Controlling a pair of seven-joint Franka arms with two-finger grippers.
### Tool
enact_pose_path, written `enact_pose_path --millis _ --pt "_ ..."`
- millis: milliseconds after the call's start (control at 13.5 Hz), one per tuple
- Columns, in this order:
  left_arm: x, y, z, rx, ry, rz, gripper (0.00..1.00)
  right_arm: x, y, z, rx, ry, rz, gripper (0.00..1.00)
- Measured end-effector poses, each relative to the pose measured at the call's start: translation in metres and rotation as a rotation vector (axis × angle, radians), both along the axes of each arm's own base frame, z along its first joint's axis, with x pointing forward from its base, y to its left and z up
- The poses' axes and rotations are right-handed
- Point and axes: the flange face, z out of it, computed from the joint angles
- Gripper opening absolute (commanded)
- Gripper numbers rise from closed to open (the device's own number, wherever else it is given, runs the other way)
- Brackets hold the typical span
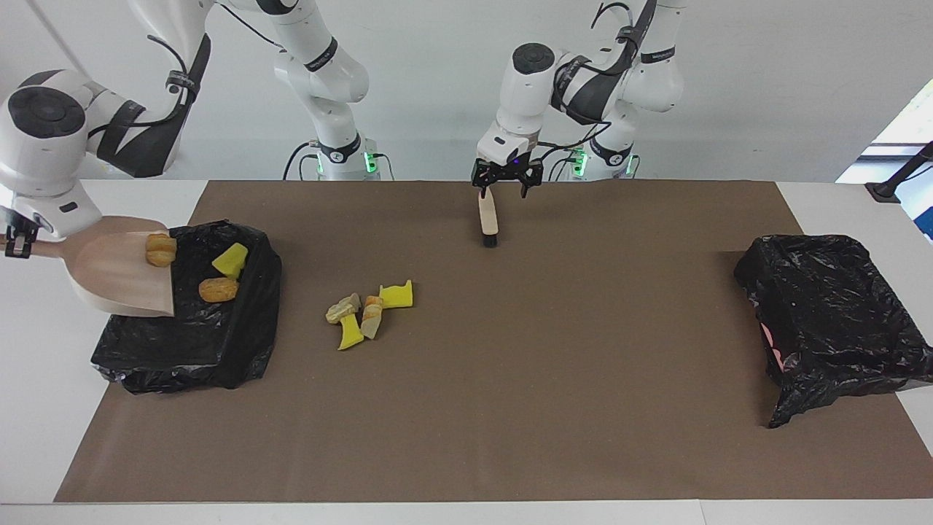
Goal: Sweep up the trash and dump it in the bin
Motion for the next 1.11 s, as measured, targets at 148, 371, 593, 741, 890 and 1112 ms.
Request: enact_pose_path --millis 148,371,593,741,890,1112 --pt "0.032 0.024 0.029 -0.002 -0.007 -0.036 1.00 0.002 0.012 0.008 -0.021 -0.012 0.017 0.00" --pt "0.069 0.058 0.061 -0.012 -0.027 -0.053 1.00 0.005 0.024 0.015 -0.048 -0.059 -0.003 0.00" --pt "0.089 0.075 0.082 0.000 -0.027 -0.060 1.00 -0.008 0.031 0.045 -0.030 -0.154 -0.104 0.00" --pt "0.099 0.079 0.087 0.024 -0.031 -0.072 1.00 -0.020 0.047 0.064 0.046 -0.212 -0.217 0.00" --pt "0.108 0.085 0.090 0.029 -0.033 -0.080 1.00 -0.025 0.067 0.074 0.114 -0.281 -0.332 0.00" --pt "0.125 0.114 0.104 0.032 -0.033 -0.093 1.00 -0.027 0.096 0.062 0.231 -0.362 -0.575 0.00"
